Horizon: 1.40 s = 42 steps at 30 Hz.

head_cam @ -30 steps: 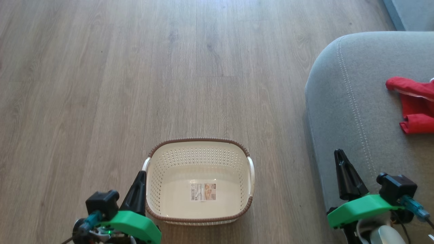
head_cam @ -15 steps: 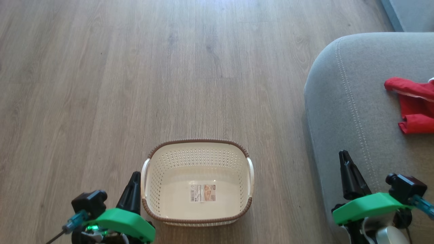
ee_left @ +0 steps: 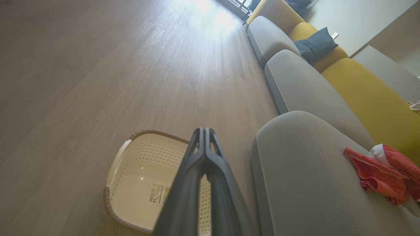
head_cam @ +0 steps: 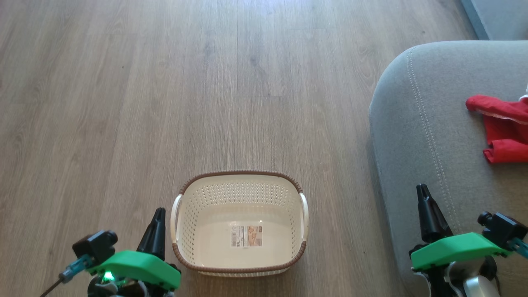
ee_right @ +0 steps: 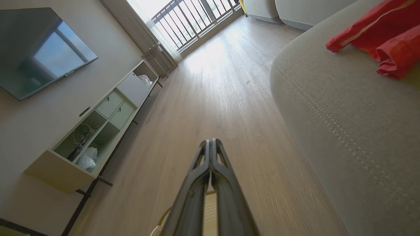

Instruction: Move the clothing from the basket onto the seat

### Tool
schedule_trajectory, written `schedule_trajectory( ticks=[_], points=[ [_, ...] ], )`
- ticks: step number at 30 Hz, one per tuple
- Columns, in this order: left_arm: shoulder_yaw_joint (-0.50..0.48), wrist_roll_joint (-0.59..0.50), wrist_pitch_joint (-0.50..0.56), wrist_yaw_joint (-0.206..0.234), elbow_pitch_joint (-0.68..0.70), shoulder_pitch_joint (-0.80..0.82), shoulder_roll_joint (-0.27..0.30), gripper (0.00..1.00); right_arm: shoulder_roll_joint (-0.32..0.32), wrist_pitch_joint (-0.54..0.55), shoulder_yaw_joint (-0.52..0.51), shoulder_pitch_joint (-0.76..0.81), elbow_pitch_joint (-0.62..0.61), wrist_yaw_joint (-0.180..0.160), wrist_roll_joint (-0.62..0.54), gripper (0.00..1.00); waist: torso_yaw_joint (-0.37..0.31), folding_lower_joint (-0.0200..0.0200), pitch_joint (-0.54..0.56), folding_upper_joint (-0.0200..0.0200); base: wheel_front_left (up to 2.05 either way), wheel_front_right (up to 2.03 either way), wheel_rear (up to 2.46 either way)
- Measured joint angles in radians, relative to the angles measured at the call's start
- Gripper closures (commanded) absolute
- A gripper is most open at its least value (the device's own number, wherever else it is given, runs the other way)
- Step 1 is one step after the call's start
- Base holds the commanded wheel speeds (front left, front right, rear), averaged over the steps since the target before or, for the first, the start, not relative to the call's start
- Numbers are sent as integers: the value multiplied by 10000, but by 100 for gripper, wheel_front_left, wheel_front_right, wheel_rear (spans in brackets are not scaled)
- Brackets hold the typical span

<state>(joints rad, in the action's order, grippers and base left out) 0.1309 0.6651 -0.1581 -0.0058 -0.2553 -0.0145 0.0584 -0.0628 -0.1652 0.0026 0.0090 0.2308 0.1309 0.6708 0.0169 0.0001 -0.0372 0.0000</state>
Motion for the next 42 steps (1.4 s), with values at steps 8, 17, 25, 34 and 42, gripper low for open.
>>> schedule_trajectory(
  ticks=[8, 17, 25, 34, 42],
  points=[
    [-79, 874, 228, -86, -19, 142, 0, 100, -2, 238, -61, -18, 33, 0, 892, 100, -15, 0, 31, 0, 0, 0, 0],
    [-337, 1967, 516, -188, -44, 142, 2, 100, -4, 516, -213, -100, 69, 0, 1981, 100, -35, 0, 70, 0, 0, 0, 0],
    [-433, 2851, 723, -311, -61, 150, 4, 100, -6, 732, -288, -213, 125, 0, 2851, 100, -51, 0, 101, 0, 0, 0, 0],
    [-673, 3837, 966, -439, -81, 223, 4, 100, -6, 1012, -376, -214, 165, 0, 3827, 100, -68, 0, 137, 0, 0, 0, 0],
    [-809, 4706, 1223, -541, -111, 352, 4, 100, -6, 1218, -504, -220, 221, 0, 4707, 100, -84, 0, 169, 0, 0, 0, 0]
  ],
)
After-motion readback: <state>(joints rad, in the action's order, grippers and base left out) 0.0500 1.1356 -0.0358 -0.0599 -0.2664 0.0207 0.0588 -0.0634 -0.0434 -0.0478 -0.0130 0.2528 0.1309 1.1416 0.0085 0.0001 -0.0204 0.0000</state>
